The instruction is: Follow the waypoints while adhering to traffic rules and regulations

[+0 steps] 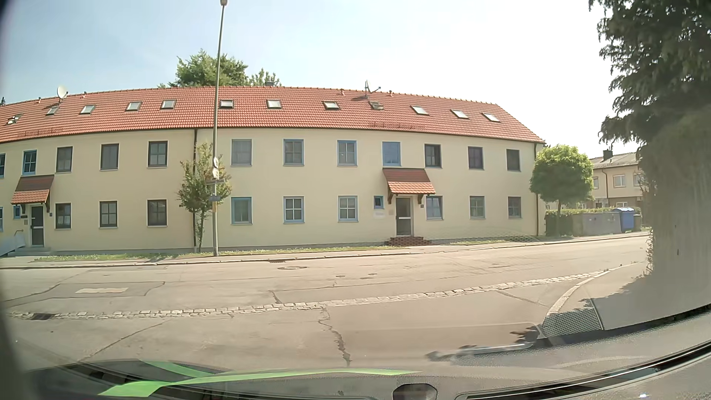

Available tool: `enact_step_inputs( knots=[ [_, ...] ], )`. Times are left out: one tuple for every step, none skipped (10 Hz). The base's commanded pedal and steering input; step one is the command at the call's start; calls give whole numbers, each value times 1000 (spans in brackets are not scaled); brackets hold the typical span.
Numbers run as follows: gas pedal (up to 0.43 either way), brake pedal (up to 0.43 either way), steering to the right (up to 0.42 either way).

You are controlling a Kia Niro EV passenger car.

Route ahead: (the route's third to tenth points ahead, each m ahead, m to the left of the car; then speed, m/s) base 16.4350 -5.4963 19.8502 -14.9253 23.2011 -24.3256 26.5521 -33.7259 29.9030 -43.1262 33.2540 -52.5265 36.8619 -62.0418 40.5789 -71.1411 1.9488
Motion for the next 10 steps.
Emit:
enact_step_inputs(
  knots=[
    [0, 183, 2],
    [0, 189, 5],
    [0, 177, 10],
    [0, 171, 14],
    [0, 165, 19],
    [0, 152, 26],
    [0, 122, 31],
    [0, 79, 36],
    [0, 49, 40],
    [0, 24, 45]
  ],
)
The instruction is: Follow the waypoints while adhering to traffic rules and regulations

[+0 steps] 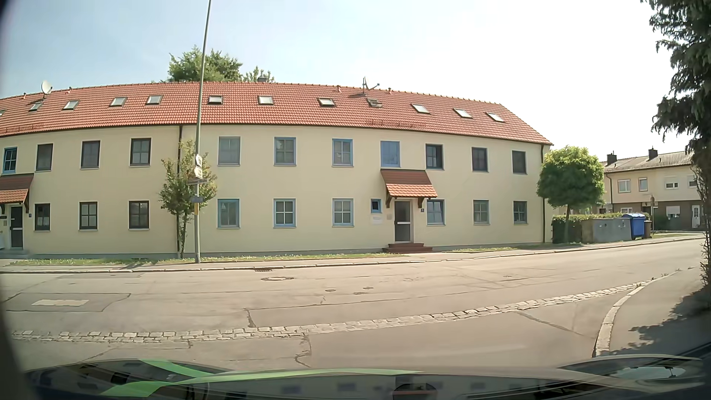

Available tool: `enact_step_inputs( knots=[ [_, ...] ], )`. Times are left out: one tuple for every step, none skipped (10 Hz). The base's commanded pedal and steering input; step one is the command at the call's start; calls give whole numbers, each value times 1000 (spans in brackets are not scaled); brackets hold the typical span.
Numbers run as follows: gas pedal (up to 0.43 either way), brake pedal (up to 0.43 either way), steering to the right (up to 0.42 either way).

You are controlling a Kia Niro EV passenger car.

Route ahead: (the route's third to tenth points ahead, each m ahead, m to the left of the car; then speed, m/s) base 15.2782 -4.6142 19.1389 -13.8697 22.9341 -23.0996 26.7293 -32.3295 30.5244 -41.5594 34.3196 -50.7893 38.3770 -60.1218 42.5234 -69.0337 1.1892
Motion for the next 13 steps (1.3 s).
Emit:
enact_step_inputs(
  knots=[
    [0, 18, 49],
    [0, 6, 51],
    [0, 0, 55],
    [0, 0, 60],
    [0, 0, 65],
    [0, 0, 71],
    [0, 0, 80],
    [0, 6, 83],
    [0, 6, 82],
    [0, 18, 76],
    [0, 18, 68],
    [0, 24, 66],
    [0, 30, 64]
  ],
)
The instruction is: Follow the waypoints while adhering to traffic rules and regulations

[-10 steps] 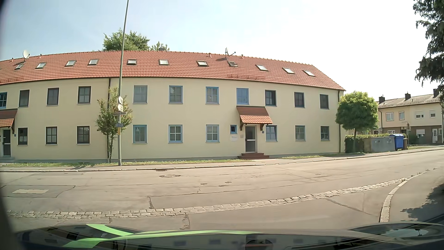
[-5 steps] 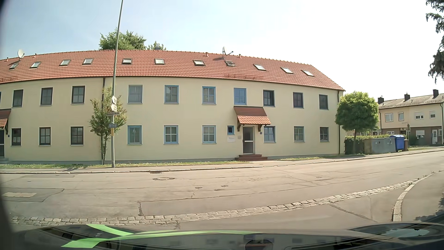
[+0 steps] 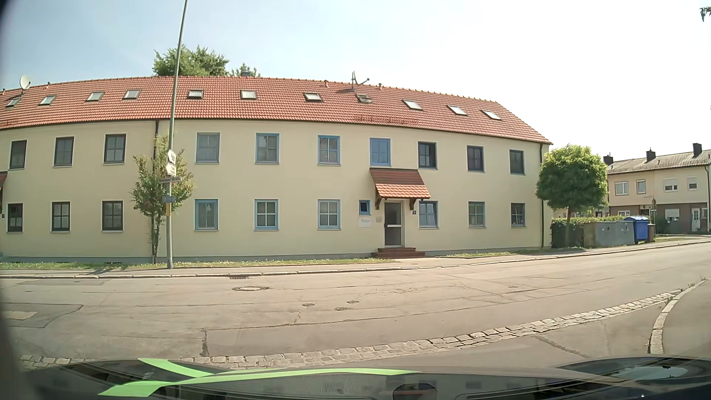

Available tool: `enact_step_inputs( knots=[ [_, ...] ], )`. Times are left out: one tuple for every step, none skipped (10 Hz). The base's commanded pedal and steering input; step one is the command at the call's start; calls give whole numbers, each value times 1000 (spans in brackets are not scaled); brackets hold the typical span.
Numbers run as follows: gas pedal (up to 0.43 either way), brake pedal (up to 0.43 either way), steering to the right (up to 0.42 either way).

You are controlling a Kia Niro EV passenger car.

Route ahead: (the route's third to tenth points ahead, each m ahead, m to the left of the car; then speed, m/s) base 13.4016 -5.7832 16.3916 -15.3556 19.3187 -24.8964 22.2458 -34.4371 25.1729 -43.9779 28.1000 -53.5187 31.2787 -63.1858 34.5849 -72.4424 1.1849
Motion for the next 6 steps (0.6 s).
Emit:
enact_step_inputs(
  knots=[
    [0, 49, 62],
    [0, 67, 61],
    [0, 79, 61],
    [0, 98, 61],
    [0, 116, 62],
    [0, 128, 64]
  ],
)
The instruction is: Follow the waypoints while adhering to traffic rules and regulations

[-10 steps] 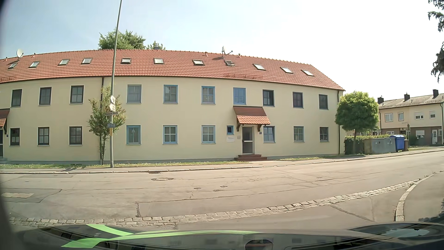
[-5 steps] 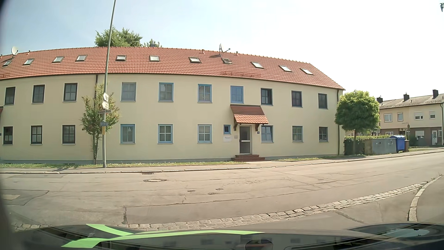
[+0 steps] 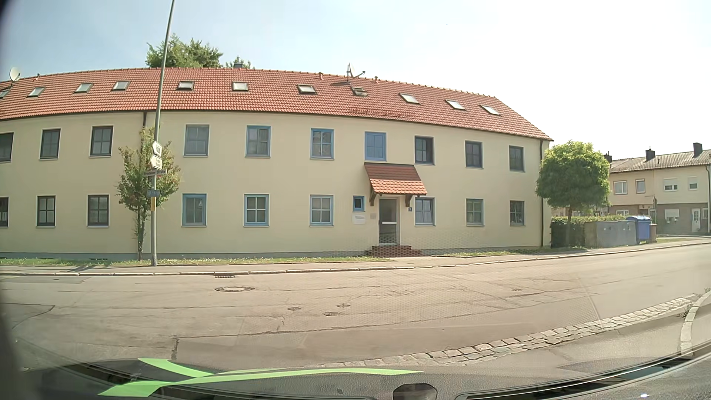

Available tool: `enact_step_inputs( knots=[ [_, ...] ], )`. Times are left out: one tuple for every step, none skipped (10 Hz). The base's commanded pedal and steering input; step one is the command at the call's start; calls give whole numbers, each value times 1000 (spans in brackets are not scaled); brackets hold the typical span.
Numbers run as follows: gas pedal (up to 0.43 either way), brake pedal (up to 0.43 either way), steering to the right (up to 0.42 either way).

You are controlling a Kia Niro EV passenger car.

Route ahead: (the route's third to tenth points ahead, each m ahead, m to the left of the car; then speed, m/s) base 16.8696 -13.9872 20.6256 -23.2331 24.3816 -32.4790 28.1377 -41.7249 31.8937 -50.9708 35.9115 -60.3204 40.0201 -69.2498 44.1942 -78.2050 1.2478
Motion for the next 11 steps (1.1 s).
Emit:
enact_step_inputs(
  knots=[
    [0, 152, 68],
    [0, 152, 69],
    [0, 159, 69],
    [0, 165, 70],
    [0, 171, 70],
    [0, 171, 70],
    [0, 171, 70],
    [0, 165, 70],
    [0, 165, 70],
    [0, 165, 72],
    [0, 171, 76]
  ],
)
